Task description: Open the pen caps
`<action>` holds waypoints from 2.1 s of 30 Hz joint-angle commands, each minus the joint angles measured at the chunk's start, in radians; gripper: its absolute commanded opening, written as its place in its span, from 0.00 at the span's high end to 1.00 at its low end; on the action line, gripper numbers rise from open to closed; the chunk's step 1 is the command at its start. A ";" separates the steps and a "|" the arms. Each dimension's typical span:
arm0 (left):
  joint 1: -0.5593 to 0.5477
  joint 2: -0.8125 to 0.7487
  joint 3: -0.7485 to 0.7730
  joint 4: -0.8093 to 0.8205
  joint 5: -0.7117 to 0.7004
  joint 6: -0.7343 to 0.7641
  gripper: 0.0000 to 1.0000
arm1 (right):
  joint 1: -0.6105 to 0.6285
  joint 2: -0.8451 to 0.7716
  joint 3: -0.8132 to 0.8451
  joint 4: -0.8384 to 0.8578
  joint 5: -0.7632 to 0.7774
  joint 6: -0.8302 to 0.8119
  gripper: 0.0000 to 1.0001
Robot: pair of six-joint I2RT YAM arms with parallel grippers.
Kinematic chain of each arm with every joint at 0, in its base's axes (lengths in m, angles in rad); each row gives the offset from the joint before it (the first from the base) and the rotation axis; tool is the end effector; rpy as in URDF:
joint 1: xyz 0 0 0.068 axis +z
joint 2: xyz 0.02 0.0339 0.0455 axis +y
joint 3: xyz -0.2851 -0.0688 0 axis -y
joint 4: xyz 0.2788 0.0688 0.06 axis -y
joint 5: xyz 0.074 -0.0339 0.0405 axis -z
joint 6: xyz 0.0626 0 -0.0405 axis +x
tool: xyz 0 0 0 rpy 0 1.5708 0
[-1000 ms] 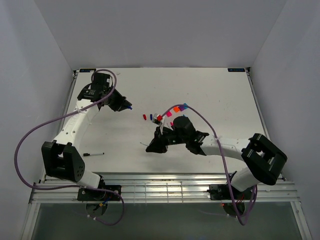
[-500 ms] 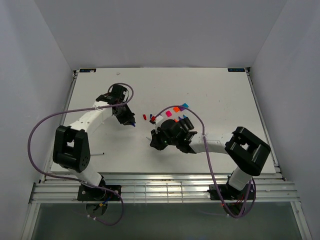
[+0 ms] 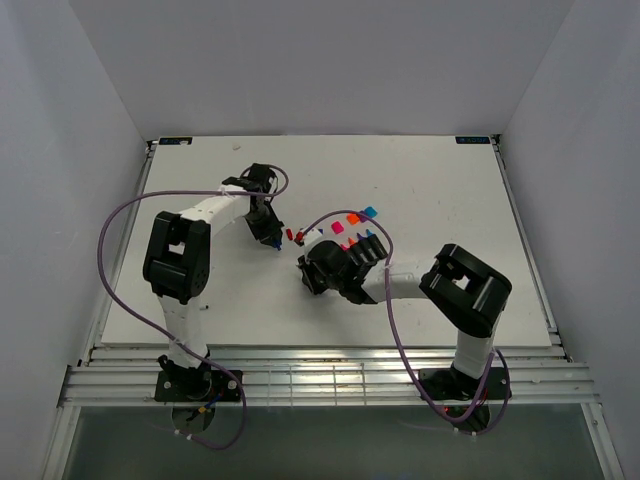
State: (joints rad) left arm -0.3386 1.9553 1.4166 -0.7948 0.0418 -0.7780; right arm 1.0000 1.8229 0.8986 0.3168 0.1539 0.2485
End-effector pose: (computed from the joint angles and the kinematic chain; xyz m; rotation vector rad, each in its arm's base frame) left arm 0.4039 -0.1450 0.1535 -0.6364 2.8836 -0.2388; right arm 0.2342 0.3470 0.1256 -0.7315 2.0982 0.5394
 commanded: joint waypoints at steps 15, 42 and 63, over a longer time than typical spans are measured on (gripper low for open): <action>-0.010 0.093 0.058 -0.023 -0.007 -0.006 0.64 | 0.005 0.007 0.000 -0.035 0.102 -0.032 0.63; 0.018 -0.303 0.002 -0.125 -0.135 0.003 0.36 | 0.048 -0.227 -0.006 -0.109 0.035 -0.078 0.38; 0.595 -0.530 -0.399 -0.342 -0.207 -0.271 0.38 | 0.106 -0.565 -0.156 -0.232 -0.320 -0.018 0.38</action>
State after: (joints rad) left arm 0.2432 1.4712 1.0451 -1.1404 -0.1314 -0.9928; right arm 1.1065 1.2964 0.7567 0.0578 -0.1085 0.2169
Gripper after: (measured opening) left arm 0.623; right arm 0.616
